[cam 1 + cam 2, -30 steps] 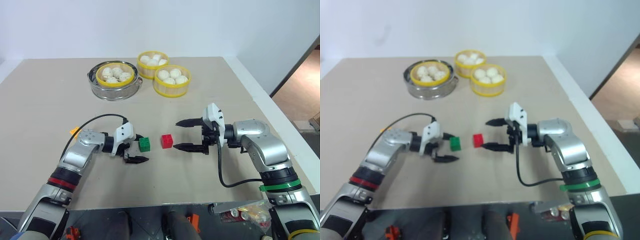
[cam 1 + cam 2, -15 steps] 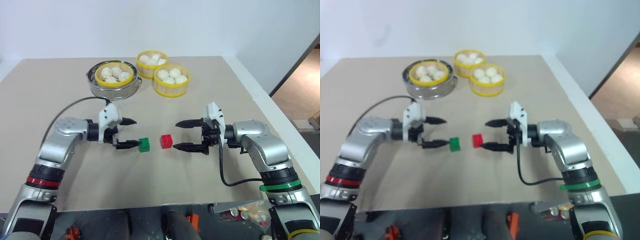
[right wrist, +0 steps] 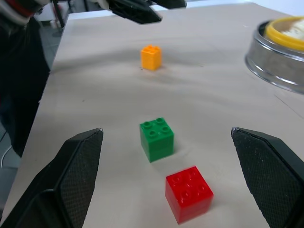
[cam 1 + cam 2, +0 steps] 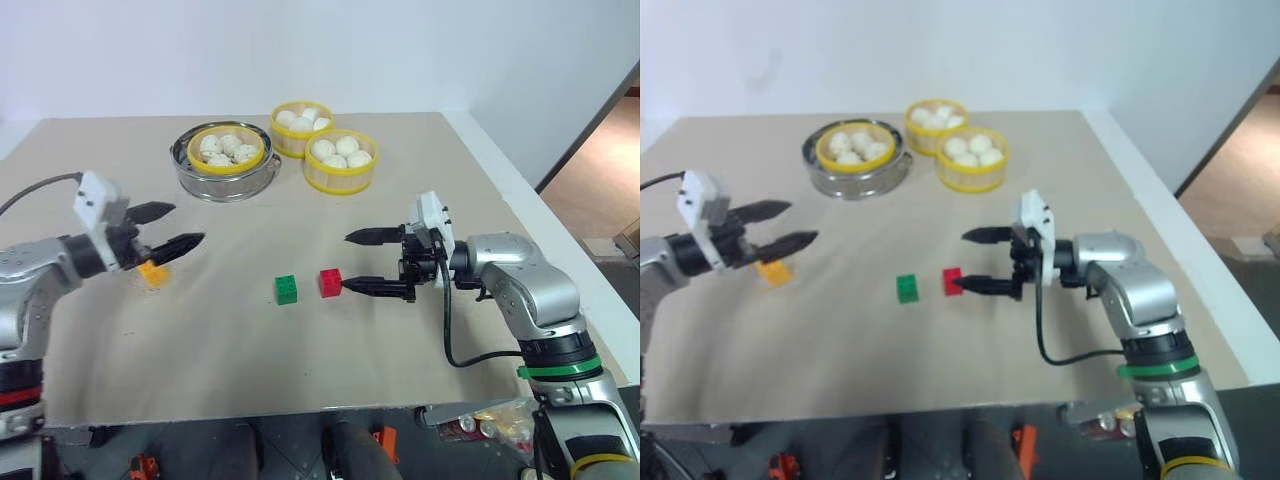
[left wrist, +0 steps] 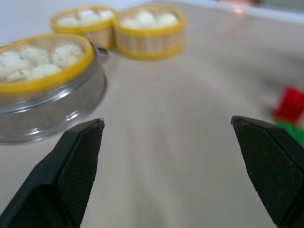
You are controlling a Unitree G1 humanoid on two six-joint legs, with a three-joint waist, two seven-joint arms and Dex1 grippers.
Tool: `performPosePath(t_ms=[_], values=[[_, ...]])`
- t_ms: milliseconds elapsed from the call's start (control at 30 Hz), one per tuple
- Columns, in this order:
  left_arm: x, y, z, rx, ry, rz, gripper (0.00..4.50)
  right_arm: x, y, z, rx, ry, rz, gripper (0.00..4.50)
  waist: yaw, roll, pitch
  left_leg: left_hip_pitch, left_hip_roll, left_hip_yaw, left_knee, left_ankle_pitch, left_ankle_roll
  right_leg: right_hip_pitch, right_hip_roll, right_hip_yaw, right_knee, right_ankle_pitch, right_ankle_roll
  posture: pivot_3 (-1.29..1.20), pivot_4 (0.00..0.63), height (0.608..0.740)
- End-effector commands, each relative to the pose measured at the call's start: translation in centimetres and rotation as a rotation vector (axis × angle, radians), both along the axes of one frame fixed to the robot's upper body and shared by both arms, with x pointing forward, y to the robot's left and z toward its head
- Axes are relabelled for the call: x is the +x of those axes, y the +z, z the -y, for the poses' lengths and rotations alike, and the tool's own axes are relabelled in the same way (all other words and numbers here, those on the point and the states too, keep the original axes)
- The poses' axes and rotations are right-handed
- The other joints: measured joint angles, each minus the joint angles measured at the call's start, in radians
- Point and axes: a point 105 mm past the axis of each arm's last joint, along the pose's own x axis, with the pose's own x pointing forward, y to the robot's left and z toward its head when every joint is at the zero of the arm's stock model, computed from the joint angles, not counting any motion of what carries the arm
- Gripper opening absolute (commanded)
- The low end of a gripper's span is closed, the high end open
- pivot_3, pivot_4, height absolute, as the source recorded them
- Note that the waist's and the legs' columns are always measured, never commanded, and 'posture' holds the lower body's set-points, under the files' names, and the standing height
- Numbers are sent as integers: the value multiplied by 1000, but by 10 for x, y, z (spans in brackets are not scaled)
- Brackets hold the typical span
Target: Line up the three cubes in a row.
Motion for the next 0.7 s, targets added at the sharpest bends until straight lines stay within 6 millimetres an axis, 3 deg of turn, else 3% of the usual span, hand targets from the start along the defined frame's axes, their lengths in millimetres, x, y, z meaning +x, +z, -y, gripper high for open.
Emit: performPosePath(t_ms=[33, 200, 633, 700], values=[[2, -7, -15, 46, -44, -35, 4454, 2, 10, -3, -7, 24, 64, 4500, 2, 0, 0, 0, 0, 0, 0, 0, 0, 0, 0, 0, 0, 0, 0, 0, 150, 740], [9, -23, -33, 102, 1, -61, 4454, 3, 8, -1, -23, 21, 71, 4500, 10, -1, 0, -2, 0, 2, 0, 0, -1, -1, -1, 2, 0, 0, 0, 0, 150, 740], [21, -72, -32, 169, 32, -144, 4454, -2, -1, 6, -59, 6, 57, 4500, 12, -1, 0, -2, 1, 3, -1, 0, -1, -3, 0, 2, 0, 2, 4, 0, 150, 740], [22, -78, -30, 164, 24, -169, 3890, -2, -1, 6, -65, 6, 57, 4500, 12, -1, 0, -2, 1, 3, -1, 0, -1, -3, 0, 2, 1, 2, 4, 0, 150, 740]])
